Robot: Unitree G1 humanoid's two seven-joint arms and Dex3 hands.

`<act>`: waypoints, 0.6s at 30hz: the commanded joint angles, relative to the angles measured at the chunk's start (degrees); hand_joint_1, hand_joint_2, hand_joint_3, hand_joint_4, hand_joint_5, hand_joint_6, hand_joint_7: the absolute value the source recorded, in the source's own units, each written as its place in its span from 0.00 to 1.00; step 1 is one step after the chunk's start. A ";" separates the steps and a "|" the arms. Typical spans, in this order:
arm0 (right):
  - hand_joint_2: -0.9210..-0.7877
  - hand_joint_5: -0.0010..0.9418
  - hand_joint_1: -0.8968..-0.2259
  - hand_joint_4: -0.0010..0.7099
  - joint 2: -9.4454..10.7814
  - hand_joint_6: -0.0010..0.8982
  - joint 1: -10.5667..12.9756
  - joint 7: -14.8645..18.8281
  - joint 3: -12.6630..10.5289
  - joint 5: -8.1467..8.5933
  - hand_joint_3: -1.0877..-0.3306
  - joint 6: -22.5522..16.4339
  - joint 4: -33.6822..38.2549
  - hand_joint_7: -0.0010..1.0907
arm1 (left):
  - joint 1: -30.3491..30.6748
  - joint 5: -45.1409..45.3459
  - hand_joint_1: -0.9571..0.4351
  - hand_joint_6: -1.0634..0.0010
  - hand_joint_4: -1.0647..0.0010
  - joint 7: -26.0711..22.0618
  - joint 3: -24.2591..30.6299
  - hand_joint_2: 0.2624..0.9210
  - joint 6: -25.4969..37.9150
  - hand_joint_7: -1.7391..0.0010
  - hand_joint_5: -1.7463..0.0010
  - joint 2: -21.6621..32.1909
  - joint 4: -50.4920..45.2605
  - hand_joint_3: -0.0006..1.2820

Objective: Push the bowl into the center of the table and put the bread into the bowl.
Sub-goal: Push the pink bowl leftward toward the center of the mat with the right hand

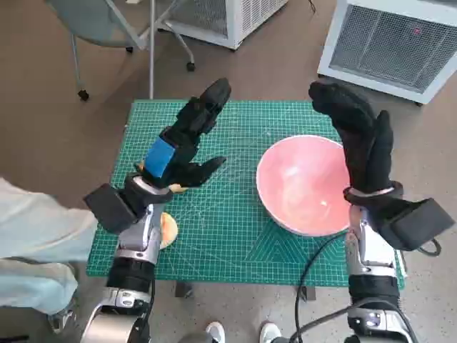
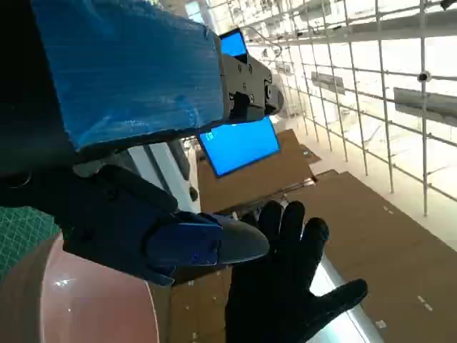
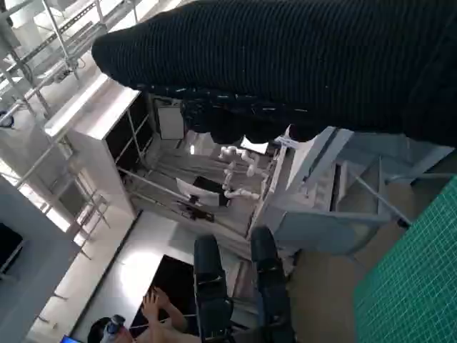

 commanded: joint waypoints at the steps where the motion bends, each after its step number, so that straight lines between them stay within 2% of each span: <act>1: 0.00 0.00 0.29 0.22 0.31 0.00 1.44 -0.37 0.17 -0.51 0.45 0.88 0.14 0.44 | -1.02 -0.53 0.33 0.88 0.90 -0.12 0.45 1.00 -0.84 0.91 1.00 0.35 0.54 0.27; 18: 0.00 0.00 0.29 0.22 0.47 0.00 1.55 -0.46 0.55 -0.75 0.45 1.03 0.46 0.44 | -1.03 0.21 0.31 0.86 0.88 1.17 0.63 1.00 -1.38 0.90 0.99 0.43 0.79 0.27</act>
